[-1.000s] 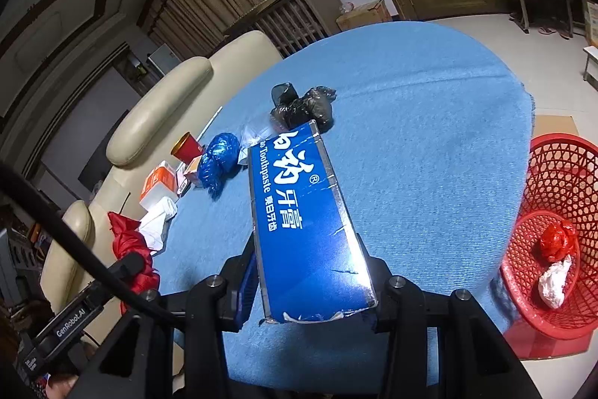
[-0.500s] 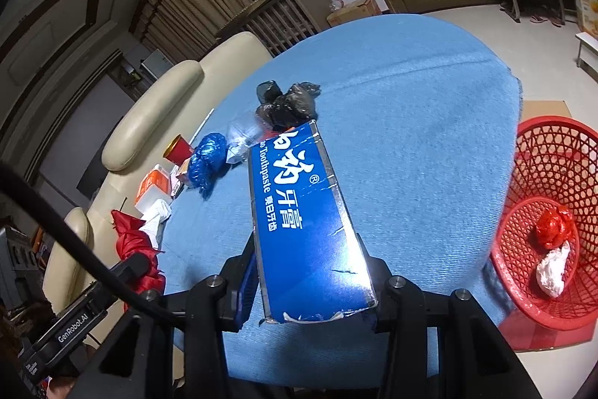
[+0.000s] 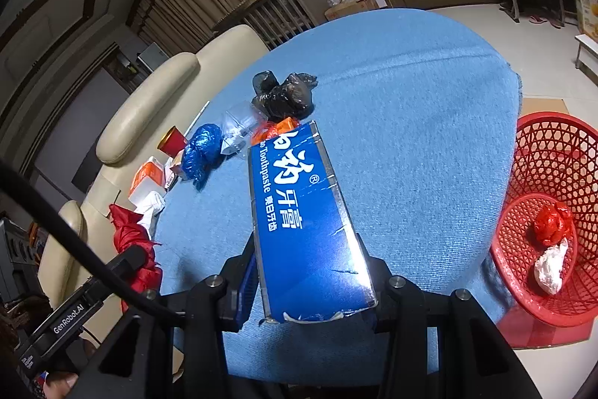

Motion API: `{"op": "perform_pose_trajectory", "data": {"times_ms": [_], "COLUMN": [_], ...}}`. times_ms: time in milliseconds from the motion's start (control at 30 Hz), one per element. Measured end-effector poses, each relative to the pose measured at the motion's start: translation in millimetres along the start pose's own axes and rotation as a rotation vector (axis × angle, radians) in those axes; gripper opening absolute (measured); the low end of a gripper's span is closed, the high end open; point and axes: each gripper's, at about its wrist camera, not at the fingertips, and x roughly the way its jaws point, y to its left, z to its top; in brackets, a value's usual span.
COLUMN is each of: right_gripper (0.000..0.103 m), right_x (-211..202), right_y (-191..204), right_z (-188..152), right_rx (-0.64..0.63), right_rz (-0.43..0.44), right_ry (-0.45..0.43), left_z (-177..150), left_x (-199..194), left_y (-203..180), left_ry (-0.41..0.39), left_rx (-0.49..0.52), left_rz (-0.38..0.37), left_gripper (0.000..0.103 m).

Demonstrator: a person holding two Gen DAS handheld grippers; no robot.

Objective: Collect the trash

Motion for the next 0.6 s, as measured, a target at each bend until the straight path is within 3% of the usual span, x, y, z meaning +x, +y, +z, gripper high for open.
{"op": "perform_pose_trajectory", "data": {"times_ms": [367, 600], "right_gripper": [0.048, 0.047], "right_x": [18, 11], "right_y": [13, 29], "right_z": [-7, -8], "right_rx": [-0.037, -0.079], "right_rz": [-0.024, -0.015], "right_ry": [0.057, 0.043], "left_z": [-1, 3], "left_x": [-2, -17], "left_y": [21, 25], "left_ry": [-0.012, -0.055], "left_rx": [-0.065, -0.075], "left_rz": [-0.009, -0.011], "left_gripper": [0.045, 0.045]}}
